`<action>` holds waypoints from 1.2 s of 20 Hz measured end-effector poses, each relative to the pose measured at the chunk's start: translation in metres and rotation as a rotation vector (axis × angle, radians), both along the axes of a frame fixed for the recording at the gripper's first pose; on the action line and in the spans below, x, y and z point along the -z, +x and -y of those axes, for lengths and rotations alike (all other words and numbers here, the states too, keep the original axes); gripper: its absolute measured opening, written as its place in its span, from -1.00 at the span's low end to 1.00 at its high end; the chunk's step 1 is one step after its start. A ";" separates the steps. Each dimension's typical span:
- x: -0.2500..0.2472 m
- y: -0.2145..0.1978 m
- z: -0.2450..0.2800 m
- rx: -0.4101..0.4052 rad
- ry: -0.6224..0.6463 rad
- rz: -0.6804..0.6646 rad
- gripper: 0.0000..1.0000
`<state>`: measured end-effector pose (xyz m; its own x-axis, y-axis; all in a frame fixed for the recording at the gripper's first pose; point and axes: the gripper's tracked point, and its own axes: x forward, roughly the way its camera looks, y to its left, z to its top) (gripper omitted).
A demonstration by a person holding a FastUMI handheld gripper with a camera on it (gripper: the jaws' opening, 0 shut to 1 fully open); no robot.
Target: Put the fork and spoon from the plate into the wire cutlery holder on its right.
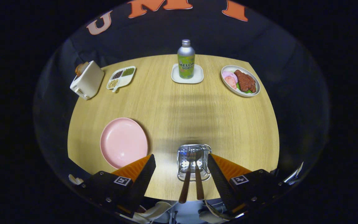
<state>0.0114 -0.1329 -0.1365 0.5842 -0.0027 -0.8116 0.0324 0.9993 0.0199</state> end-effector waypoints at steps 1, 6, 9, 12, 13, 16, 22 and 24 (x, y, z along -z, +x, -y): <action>-0.011 0.008 -0.006 -0.013 -0.004 0.048 1.00; -0.078 0.036 -0.036 -0.044 0.009 0.276 1.00; -0.119 0.052 -0.044 -0.026 0.022 0.430 1.00; -0.165 0.056 -0.040 0.021 0.001 0.597 1.00; -0.182 0.052 -0.035 0.036 -0.011 0.652 1.00; -0.209 0.039 -0.025 0.073 -0.053 0.766 1.00; -0.215 0.013 -0.029 0.097 -0.099 0.848 1.00; -0.209 0.002 -0.036 0.114 -0.057 0.853 1.00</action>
